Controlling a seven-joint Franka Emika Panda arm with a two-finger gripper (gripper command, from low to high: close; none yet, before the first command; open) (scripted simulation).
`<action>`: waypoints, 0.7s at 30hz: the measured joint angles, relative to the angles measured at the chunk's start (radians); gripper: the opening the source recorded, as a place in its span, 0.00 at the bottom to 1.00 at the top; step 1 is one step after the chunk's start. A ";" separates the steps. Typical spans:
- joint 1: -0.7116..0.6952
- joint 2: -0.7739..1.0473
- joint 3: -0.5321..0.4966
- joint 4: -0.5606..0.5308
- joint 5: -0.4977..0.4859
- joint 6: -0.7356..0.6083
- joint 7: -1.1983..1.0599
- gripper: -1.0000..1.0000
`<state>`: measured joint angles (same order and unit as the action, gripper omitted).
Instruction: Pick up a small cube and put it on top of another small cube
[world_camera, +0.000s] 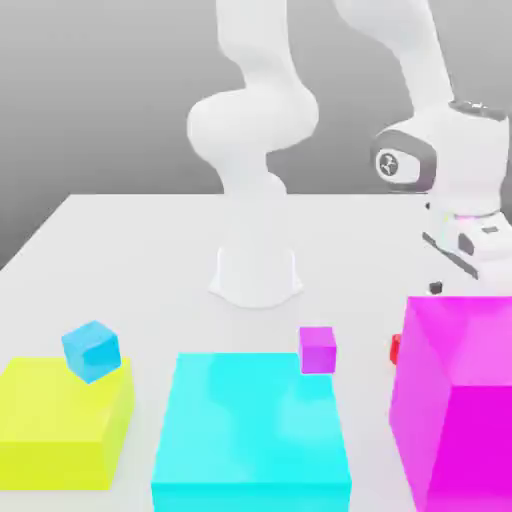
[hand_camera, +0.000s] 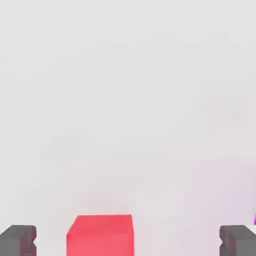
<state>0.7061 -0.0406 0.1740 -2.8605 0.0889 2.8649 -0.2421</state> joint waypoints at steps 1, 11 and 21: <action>-0.008 0.005 -0.004 -0.005 -0.016 0.009 0.003 0.50; -0.028 0.149 -0.065 -0.023 -0.200 0.136 0.108 0.50; 0.070 0.304 -0.167 -0.001 -0.238 0.261 0.147 0.00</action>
<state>0.7757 0.2635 0.0075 -2.8615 -0.1496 3.1263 -0.0955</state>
